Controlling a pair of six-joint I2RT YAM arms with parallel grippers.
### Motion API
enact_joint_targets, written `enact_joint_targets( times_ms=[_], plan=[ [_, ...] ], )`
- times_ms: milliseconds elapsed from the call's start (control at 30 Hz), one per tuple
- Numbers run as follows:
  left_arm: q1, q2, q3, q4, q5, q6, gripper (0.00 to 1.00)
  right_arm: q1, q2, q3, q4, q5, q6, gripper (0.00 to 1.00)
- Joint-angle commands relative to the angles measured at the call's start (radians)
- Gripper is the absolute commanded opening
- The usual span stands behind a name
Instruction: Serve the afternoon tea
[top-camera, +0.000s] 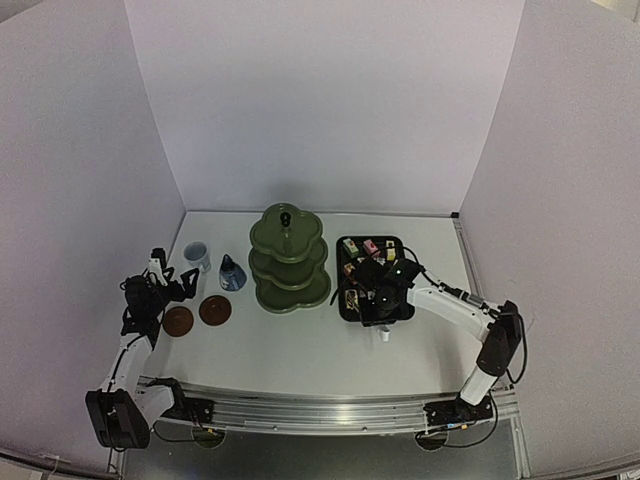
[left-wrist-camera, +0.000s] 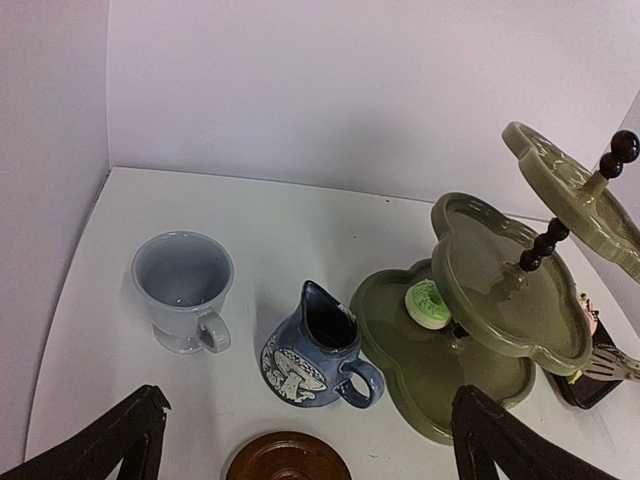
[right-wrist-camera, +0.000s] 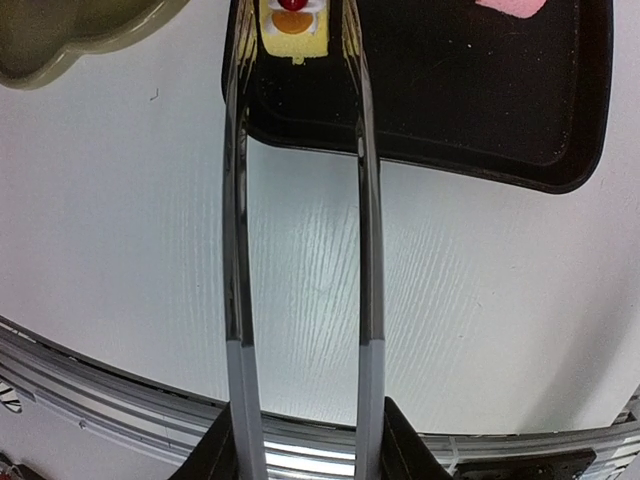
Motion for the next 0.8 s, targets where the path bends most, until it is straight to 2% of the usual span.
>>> enact_joint_targets(
  times_ms=[0, 300, 567, 633, 767],
  plan=[
    [-0.003, -0.01, 0.002, 0.007, 0.005, 0.012, 1.0, 0.006, 0.024, 0.042, -0.006, 0.017, -0.011, 0.38],
    [-0.003, -0.006, 0.001, 0.01, 0.004, 0.013, 1.0, 0.005, 0.066, 0.076, -0.004, 0.045, -0.031, 0.38],
    [-0.002, -0.012, 0.004, 0.01, 0.001, 0.016, 1.0, 0.004, 0.099, 0.096, -0.005, 0.059, -0.05, 0.3],
    [-0.003, -0.014, 0.002, 0.009, 0.0, 0.014, 1.0, 0.004, 0.101, 0.092, -0.004, 0.058, -0.054, 0.27],
    [-0.002, -0.013, 0.001, 0.01, 0.001, 0.012, 1.0, 0.004, 0.096, 0.086, -0.005, 0.059, -0.063, 0.13]
  ],
)
